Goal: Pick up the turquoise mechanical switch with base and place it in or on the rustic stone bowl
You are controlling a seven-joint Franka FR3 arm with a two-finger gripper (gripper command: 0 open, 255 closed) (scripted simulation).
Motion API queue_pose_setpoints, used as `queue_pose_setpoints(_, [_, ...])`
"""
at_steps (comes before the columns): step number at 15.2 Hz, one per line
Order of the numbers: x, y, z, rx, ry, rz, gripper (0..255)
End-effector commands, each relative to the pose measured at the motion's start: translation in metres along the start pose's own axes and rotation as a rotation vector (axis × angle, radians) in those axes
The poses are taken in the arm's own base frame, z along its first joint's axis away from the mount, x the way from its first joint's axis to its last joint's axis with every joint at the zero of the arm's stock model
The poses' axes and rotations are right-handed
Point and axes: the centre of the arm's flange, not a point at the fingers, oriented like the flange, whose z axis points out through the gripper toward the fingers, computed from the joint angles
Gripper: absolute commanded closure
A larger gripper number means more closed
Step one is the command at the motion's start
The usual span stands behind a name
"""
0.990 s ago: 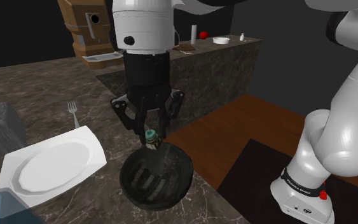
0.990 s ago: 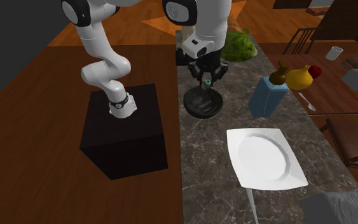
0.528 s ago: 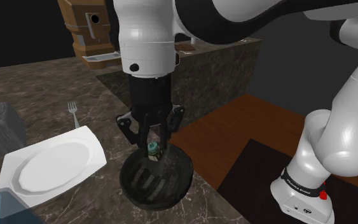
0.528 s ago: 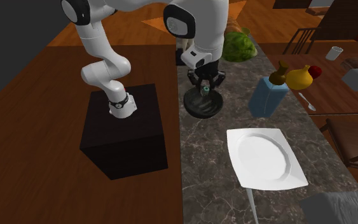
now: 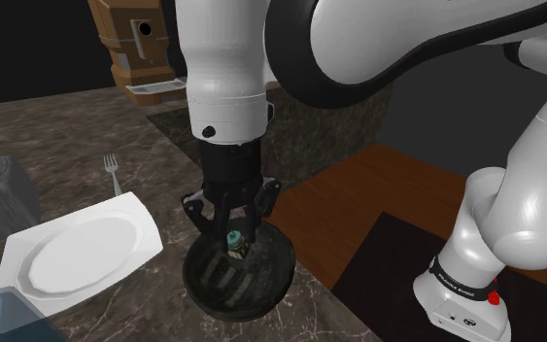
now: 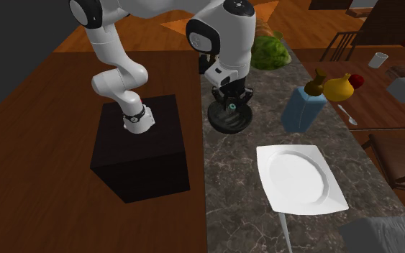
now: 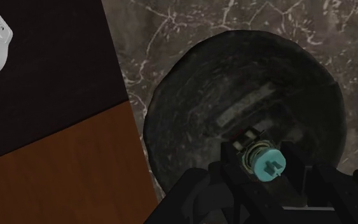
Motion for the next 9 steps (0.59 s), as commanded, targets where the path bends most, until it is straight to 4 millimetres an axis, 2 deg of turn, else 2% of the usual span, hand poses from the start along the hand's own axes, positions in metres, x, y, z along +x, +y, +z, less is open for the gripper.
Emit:
queue_pose_setpoints(1, [-0.0001,0.0,0.0004,0.0,0.0,0.0,255])
queue_pose_setpoints(4, [-0.0001,0.0,0.0004,0.0,0.0,0.0,255])
queue_pose_setpoints(5, [-0.0001,0.0,0.0004,0.0,0.0,0.0,0])
queue_pose_setpoints(9, [-0.0001,0.0,0.0004,0.0,0.0,0.0,0])
